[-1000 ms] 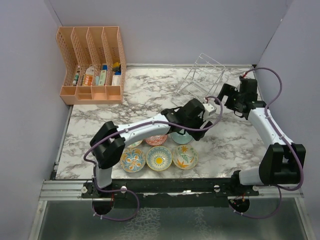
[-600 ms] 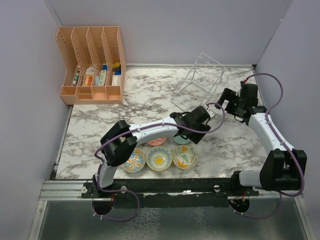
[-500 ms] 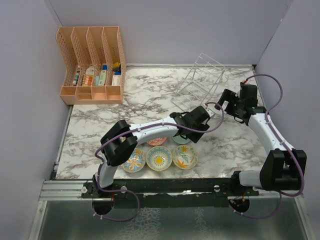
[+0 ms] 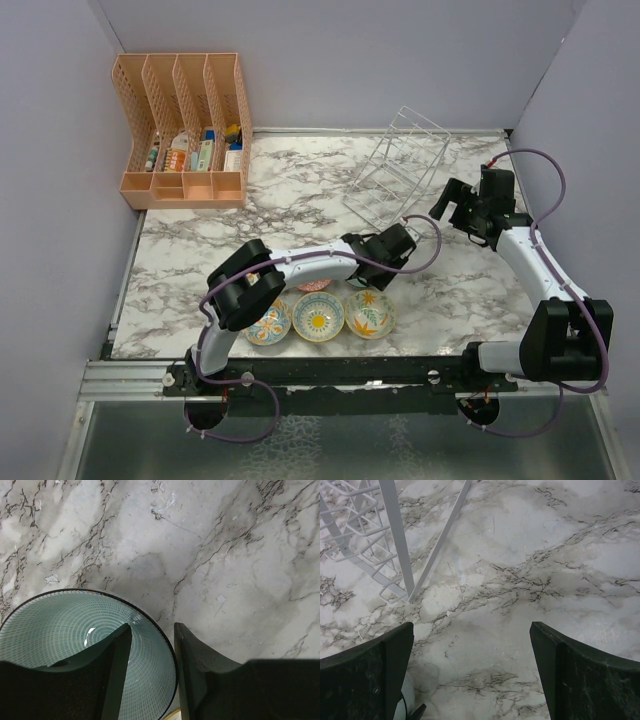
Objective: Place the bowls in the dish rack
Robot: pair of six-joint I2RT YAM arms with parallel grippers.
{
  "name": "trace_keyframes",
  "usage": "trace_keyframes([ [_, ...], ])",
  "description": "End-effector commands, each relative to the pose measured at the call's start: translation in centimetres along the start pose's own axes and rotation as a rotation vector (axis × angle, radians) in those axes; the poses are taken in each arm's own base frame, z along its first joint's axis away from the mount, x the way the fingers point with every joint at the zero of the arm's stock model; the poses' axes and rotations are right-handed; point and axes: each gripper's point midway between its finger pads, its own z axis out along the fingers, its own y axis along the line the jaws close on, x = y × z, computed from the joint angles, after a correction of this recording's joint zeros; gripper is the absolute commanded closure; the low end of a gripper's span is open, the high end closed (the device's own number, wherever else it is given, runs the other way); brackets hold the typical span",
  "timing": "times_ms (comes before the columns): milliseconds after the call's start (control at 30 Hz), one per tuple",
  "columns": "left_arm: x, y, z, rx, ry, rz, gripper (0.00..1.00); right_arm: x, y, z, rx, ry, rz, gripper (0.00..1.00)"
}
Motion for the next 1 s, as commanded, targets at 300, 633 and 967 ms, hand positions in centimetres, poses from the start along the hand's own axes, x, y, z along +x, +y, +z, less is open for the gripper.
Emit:
trace_keyframes([
  [300, -0.2, 1.1, 1.0, -0.068, -0.03, 0.026, 0.99, -0.6, -0.8, 0.0, 0.047, -0.016, -0.002, 0.0],
  [633, -11.1, 2.9, -6.4, -0.104, -0.266, -0.075, 1.0, -2.5, 0.8, -1.0, 0.007, -0.025, 0.019, 0.01],
  [967, -21.9, 9.9, -15.6, 0.073, -0.608, -0.468, 1.0, -5.8, 3.0, -1.9, -0.044, -0.05, 0.039, 0.02],
])
